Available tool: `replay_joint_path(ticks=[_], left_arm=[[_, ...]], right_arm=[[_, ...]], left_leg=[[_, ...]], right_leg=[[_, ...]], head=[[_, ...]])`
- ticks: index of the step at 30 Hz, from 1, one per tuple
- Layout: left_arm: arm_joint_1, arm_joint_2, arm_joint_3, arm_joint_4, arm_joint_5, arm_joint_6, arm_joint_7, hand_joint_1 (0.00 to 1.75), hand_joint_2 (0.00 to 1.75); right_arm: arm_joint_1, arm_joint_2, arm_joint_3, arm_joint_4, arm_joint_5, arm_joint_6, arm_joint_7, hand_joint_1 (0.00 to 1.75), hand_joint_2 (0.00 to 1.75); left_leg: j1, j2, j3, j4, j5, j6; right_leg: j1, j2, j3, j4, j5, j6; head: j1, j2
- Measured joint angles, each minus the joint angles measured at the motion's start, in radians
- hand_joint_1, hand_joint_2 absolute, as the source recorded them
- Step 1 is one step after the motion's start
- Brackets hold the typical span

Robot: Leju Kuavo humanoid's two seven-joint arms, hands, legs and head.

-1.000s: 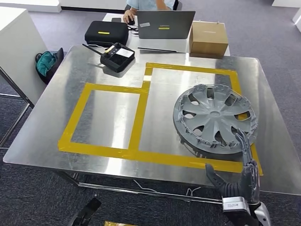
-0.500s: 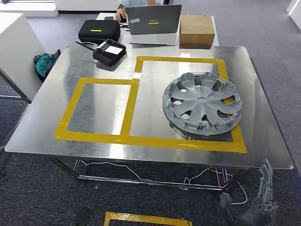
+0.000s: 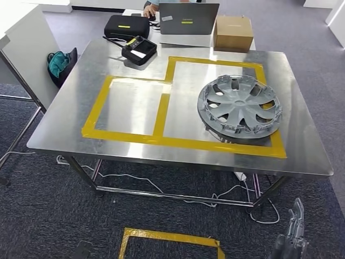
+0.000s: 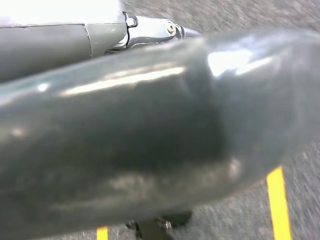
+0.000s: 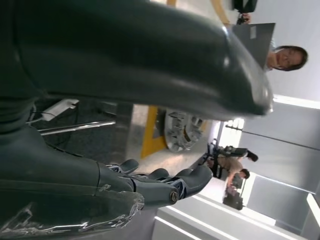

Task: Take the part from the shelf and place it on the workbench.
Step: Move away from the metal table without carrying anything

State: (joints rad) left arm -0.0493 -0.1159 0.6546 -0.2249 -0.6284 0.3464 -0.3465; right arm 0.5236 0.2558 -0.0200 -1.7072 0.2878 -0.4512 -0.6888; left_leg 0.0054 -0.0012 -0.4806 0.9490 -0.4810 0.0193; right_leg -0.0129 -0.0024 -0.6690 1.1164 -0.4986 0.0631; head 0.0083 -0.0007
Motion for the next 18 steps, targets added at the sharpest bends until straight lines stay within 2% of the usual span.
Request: replay_joint_path(ticks=[1,2,3,4,5,6,7,8,9,10,11,12,13,14,16,17,18], left_arm=[[0.001,0.001,0.004,0.000,0.000,0.002,0.002,0.00,0.00],[0.002,0.001,0.008,0.000,0.000,0.003,0.005,0.00,0.00],[0.003,0.001,0.011,0.000,0.000,0.004,0.008,0.00,0.00],[0.004,0.001,0.013,0.001,0.000,0.004,0.010,0.00,0.00],[0.005,0.001,0.014,0.001,0.000,0.003,0.011,0.00,0.00],[0.006,0.001,0.016,0.001,0.000,0.003,0.011,0.00,0.00],[0.006,0.001,0.017,0.001,0.000,0.003,0.011,0.00,0.00],[0.006,0.001,0.019,0.001,0.000,0.003,0.011,0.00,0.00],[0.005,0.001,0.021,0.001,0.000,0.003,0.011,0.00,0.00],[0.005,0.001,0.024,0.002,0.000,0.002,0.010,0.00,0.00],[0.006,0.001,0.027,0.002,-0.001,0.001,0.010,0.00,0.00],[0.009,0.001,0.031,0.002,-0.002,0.000,0.009,0.00,0.00],[0.012,0.001,0.034,0.002,-0.004,-0.003,0.007,0.00,0.00],[0.015,0.000,0.036,0.003,-0.007,-0.007,0.004,0.00,0.00],[0.017,-0.002,0.038,0.003,-0.012,-0.015,-0.003,0.00,0.00],[0.017,-0.003,0.038,0.004,-0.013,-0.018,-0.007,0.00,0.00],[0.017,-0.003,0.039,0.004,-0.013,-0.020,-0.010,0.00,0.00]], right_arm=[[-0.009,0.010,-0.023,0.024,0.001,0.018,0.000,0.00,0.00],[-0.019,0.020,-0.047,0.049,0.001,0.033,0.000,0.00,0.00],[-0.028,0.028,-0.070,0.073,0.002,0.045,0.000,0.00,0.00],[-0.034,0.035,-0.091,0.094,0.002,0.053,0.000,0.00,0.00],[-0.039,0.042,-0.109,0.112,0.002,0.057,-0.001,0.00,0.00],[-0.044,0.047,-0.124,0.127,0.001,0.059,0.000,0.00,0.00],[-0.052,0.051,-0.136,0.142,-0.001,0.061,0.002,0.00,0.00],[-0.062,0.055,-0.148,0.161,-0.005,0.062,0.004,0.00,0.00],[-0.073,0.059,-0.162,0.185,-0.009,0.062,0.006,0.00,0.00],[-0.085,0.062,-0.179,0.216,-0.013,0.061,0.007,0.00,0.00],[-0.095,0.066,-0.199,0.250,-0.016,0.062,0.006,0.00,0.00],[-0.106,0.068,-0.220,0.288,-0.018,0.064,0.004,0.00,0.00],[-0.118,0.072,-0.239,0.324,-0.018,0.067,0.002,0.00,0.00],[-0.129,0.075,-0.258,0.360,-0.015,0.070,0.000,0.00,0.00],[-0.151,0.080,-0.290,0.429,-0.012,0.074,0.000,0.00,0.00],[-0.162,0.081,-0.305,0.464,-0.015,0.080,0.000,0.00,0.00],[-0.175,0.083,-0.320,0.498,-0.023,0.090,0.002,0.00,0.00]], left_leg=[[-0.002,0.000,-0.016,0.001,0.013,0.003],[-0.004,0.001,-0.033,0.002,0.026,0.004],[-0.007,0.001,-0.051,0.002,0.039,0.004],[-0.009,0.001,-0.067,0.003,0.052,0.004],[-0.011,0.000,-0.081,0.004,0.063,0.003],[-0.012,-0.001,-0.092,0.005,0.074,0.001],[-0.015,-0.003,-0.102,0.006,0.085,-0.002],[-0.016,-0.005,-0.109,0.007,0.095,-0.006],[-0.017,-0.007,-0.114,0.008,0.107,-0.011],[-0.017,-0.010,-0.120,0.008,0.117,-0.017],[-0.015,-0.013,-0.124,0.007,0.127,-0.022],[-0.012,-0.014,-0.130,0.010,0.126,-0.029],[-0.010,-0.015,-0.139,0.025,0.104,-0.035],[-0.008,-0.014,-0.153,0.057,0.065,-0.042],[-0.005,-0.011,-0.188,0.177,-0.042,-0.054],[-0.003,-0.011,-0.202,0.243,-0.075,-0.059],[-0.001,-0.011,-0.206,0.291,-0.084,-0.063]], right_leg=[[0.000,0.000,-0.017,0.070,-0.050,0.001],[0.001,0.000,-0.027,0.133,-0.079,0.001],[0.002,0.000,-0.024,0.173,-0.084,0.000],[0.003,0.000,-0.004,0.178,-0.067,-0.004],[0.005,0.001,0.035,0.145,-0.038,-0.009],[0.007,0.005,0.091,0.079,-0.015,-0.016],[0.010,0.012,0.155,-0.005,-0.009,-0.024],[0.012,0.018,0.209,-0.084,-0.014,-0.028],[0.015,0.023,0.241,-0.139,-0.025,-0.030],[0.017,0.024,0.253,-0.166,-0.032,-0.032],[0.018,0.020,0.245,-0.172,-0.028,-0.035],[0.019,0.014,0.234,-0.170,-0.019,-0.042],[0.018,0.008,0.223,-0.170,-0.009,-0.050],[0.016,0.002,0.210,-0.171,0.003,-0.057],[0.015,-0.010,0.179,-0.171,0.026,-0.065],[0.015,-0.017,0.164,-0.170,0.038,-0.065],[0.015,-0.026,0.149,-0.168,0.050,-0.064]], head=[[0.001,0.000],[0.001,0.000],[0.001,0.000],[0.001,0.000],[0.002,0.000],[0.001,0.000],[0.002,0.000],[0.000,0.000],[0.001,0.000],[0.001,0.000],[0.002,0.000],[0.003,0.000],[0.002,0.000],[-0.001,0.000],[-0.005,0.000],[-0.006,0.000],[-0.006,0.000]])
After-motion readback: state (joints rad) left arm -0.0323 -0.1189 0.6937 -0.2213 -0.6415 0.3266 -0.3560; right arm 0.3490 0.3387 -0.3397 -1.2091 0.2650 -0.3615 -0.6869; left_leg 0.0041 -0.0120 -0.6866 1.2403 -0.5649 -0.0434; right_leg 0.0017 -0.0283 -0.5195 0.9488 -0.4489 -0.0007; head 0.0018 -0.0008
